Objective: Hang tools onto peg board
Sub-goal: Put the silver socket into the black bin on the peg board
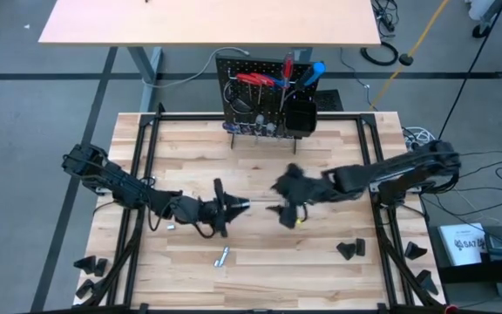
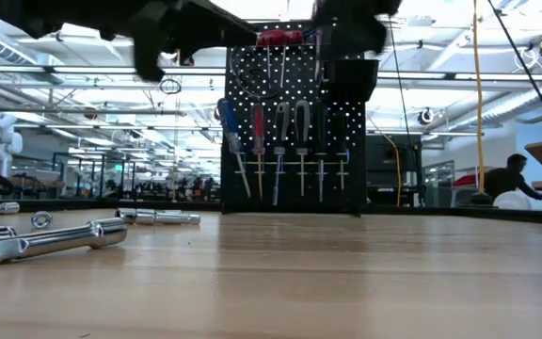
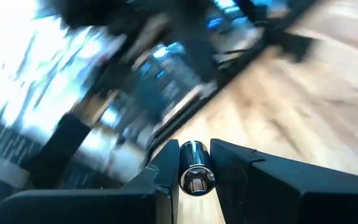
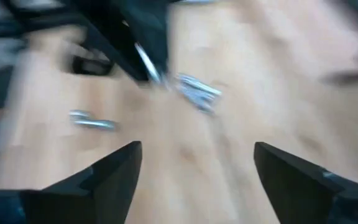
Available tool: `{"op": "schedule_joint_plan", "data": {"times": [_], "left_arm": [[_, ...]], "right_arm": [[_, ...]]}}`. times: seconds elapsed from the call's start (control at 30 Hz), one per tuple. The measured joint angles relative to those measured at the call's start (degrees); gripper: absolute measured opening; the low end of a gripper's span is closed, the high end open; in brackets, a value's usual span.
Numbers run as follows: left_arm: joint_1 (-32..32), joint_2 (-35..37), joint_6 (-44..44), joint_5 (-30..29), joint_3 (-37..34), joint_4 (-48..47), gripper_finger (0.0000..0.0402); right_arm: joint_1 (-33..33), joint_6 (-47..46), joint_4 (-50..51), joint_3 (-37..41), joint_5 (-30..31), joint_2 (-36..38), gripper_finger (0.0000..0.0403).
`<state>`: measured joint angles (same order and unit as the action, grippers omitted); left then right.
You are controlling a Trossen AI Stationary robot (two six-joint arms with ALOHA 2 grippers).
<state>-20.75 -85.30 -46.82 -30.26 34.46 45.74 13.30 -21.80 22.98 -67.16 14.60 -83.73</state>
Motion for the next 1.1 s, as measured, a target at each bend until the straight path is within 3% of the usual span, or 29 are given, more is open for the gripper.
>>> {"op": "schedule_joint_plan", "data": {"times": [0.1,0.23,0.37,0.43,0.6,0.8,0.97,1.1], "left_arm": [[1.3,0.7,8.6,-6.2,0.1,3.4,0.0066],[7.2,1.5,19.0,-6.1,5.0,-0.6,0.0066],[14.8,-0.2,23.8,5.8,17.9,-17.3,0.0066],[17.8,-2.1,23.7,7.7,24.9,-23.4,0.0066],[24.6,-6.7,23.9,12.8,39.1,-25.6,0.0066],[30.9,-17.4,28.5,20.1,55.8,-36.7,0.0066],[33.6,-24.9,28.6,19.2,65.0,-41.1,0.0066],[34.6,-28.0,29.0,19.1,68.5,-44.3,0.0066]], "right_arm": [[4.2,-6.7,6.8,3.4,13.2,5.0,0.0321],[8.0,-13.2,4.7,12.7,19.5,10.4,0.0325],[8.6,-16.1,-3.6,22.8,19.6,13.4,0.0323],[8.6,-17.7,-7.7,27.3,19.6,14.0,0.0323],[8.1,-19.3,-18.8,34.4,18.0,14.1,0.0322],[7.1,-16.0,-24.2,34.8,16.7,14.1,0.0322],[7.2,-15.1,-26.3,34.8,15.9,14.1,0.0322],[7.2,-15.1,-26.3,34.8,15.2,14.1,0.0322]]}}
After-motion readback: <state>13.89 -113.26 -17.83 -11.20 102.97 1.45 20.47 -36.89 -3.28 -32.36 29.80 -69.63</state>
